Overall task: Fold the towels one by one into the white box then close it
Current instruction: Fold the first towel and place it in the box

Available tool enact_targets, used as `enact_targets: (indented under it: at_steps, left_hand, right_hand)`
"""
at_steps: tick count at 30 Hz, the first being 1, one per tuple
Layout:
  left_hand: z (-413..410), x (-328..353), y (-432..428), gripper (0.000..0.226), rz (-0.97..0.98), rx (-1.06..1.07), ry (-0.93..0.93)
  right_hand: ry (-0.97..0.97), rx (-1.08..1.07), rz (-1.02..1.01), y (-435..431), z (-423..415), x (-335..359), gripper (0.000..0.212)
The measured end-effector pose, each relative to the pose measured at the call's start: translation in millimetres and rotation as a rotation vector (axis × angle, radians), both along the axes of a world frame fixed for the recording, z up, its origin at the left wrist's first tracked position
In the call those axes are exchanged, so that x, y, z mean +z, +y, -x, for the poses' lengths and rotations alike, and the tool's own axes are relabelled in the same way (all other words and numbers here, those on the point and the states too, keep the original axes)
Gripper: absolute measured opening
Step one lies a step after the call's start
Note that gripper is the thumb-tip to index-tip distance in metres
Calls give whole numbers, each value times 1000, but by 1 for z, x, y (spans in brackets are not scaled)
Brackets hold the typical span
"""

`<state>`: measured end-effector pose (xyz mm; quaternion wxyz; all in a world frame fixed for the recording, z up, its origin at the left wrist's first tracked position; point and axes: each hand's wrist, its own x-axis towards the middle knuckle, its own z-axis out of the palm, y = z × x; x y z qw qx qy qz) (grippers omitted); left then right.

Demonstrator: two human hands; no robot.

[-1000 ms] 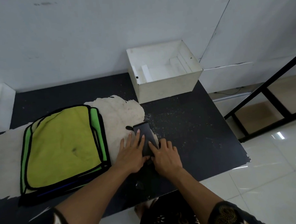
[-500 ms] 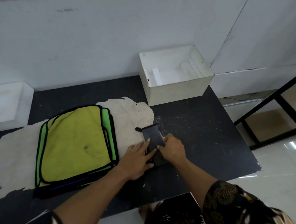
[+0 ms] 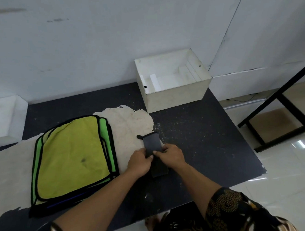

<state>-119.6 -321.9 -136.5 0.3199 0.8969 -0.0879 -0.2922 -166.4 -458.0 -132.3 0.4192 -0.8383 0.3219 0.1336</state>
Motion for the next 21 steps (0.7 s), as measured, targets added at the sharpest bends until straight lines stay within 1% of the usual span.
enact_targets:
  at_steps: [3, 6, 10, 12, 14, 15, 16, 18, 21]
  left_hand:
    - [-1, 3, -2, 41, -6, -74, 42]
    - [-1, 6, 0, 47, 15, -80, 69]
    - [-3, 16, -3, 48, 116, 87, 119]
    - [-8, 21, -7, 45, 171, 166, 174]
    - [-12, 30, -11, 36, 271, 175, 266]
    - [-15, 34, -12, 33, 304, 151, 281]
    - [-17, 39, -15, 31, 318, 123, 263]
    - [-22, 47, -19, 29, 299, 77, 166]
    - [-31, 63, -26, 38, 274, 46, 44]
  right_hand:
    - [-30, -116, -108, -2, -1, -5, 38]
    - [-39, -205, -256, 0, -6, -6, 45]
    - [-51, -249, -485, 0, -10, -1, 35]
    - [-87, -274, -618, -1, -9, 8, 30]
    - [-139, -292, -712, -4, -9, 16, 25]
    - [-172, -302, -738, -5, -10, 20, 23]
    - [-203, -313, -750, -7, -10, 24, 21]
    - [-248, -324, -745, -13, -10, 29, 18]
    - [-300, -307, -733, -22, -11, 41, 21]
